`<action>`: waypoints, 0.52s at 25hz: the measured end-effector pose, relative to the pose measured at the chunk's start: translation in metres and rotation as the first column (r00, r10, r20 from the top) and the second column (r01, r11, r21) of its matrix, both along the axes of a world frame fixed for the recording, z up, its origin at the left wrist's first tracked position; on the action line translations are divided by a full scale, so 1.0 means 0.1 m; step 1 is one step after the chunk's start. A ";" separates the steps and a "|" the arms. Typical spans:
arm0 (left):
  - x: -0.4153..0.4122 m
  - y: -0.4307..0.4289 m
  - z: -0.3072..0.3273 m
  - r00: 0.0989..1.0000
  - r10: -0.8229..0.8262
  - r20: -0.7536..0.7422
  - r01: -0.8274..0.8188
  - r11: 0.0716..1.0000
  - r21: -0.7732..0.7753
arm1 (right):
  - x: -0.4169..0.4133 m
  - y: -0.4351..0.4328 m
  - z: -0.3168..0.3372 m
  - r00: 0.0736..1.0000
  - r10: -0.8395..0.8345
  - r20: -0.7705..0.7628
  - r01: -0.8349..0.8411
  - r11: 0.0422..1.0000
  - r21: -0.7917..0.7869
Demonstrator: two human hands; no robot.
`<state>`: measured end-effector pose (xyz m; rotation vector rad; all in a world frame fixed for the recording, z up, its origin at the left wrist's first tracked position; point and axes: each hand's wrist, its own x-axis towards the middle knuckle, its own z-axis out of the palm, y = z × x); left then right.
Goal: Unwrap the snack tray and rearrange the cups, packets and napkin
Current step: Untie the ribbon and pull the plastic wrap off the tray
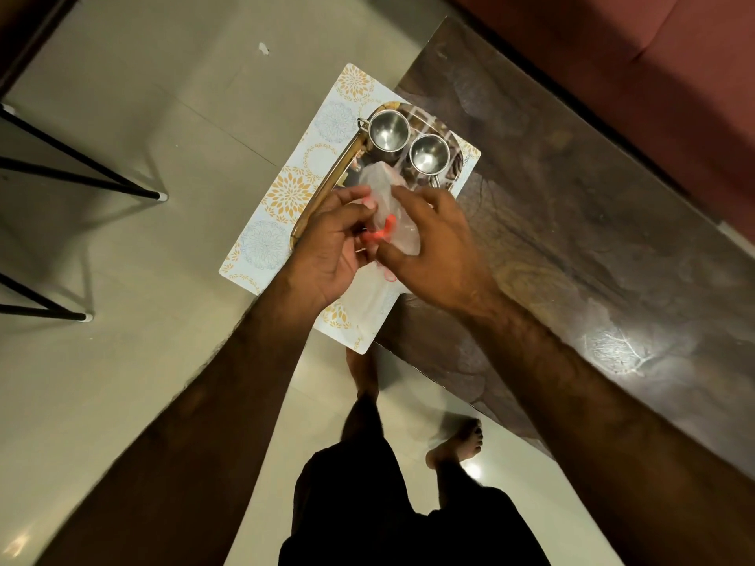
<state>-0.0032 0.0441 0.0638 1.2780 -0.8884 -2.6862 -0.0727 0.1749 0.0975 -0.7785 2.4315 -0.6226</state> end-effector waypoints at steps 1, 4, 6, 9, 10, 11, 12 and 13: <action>-0.01 0.00 0.03 1.000 0.016 -0.006 -0.016 1.000 -0.001 | 0.01 0.01 0.04 1.000 -0.007 -0.024 0.007 1.000 -0.025; -0.06 -0.07 0.15 0.999 0.038 -0.007 -0.039 0.995 -0.096 | -0.04 0.05 0.14 0.998 -0.037 0.048 0.041 0.995 -0.094; -0.07 -0.13 0.23 0.998 0.057 0.041 -0.047 0.976 -0.213 | -0.15 0.13 0.21 0.993 -0.099 0.060 0.108 0.980 -0.167; -0.04 -0.25 0.28 0.989 0.133 0.072 -0.101 0.935 -0.339 | -0.31 0.28 0.30 0.978 -0.200 0.068 0.210 0.945 -0.250; -0.03 -0.29 0.30 0.987 0.145 0.063 -0.111 0.920 -0.375 | -0.34 0.32 0.33 0.974 -0.217 0.069 0.227 0.938 -0.262; -0.03 -0.31 0.33 0.988 0.147 0.050 -0.114 0.907 -0.405 | -0.35 0.35 0.36 0.971 -0.227 0.074 0.238 0.932 -0.273; -0.04 -0.32 0.37 0.989 0.144 0.036 -0.115 0.898 -0.424 | -0.36 0.37 0.39 0.968 -0.235 0.090 0.251 0.924 -0.288; -0.05 -0.31 0.42 0.991 0.132 0.024 -0.108 0.895 -0.432 | -0.37 0.38 0.41 0.961 -0.248 0.124 0.275 0.910 -0.309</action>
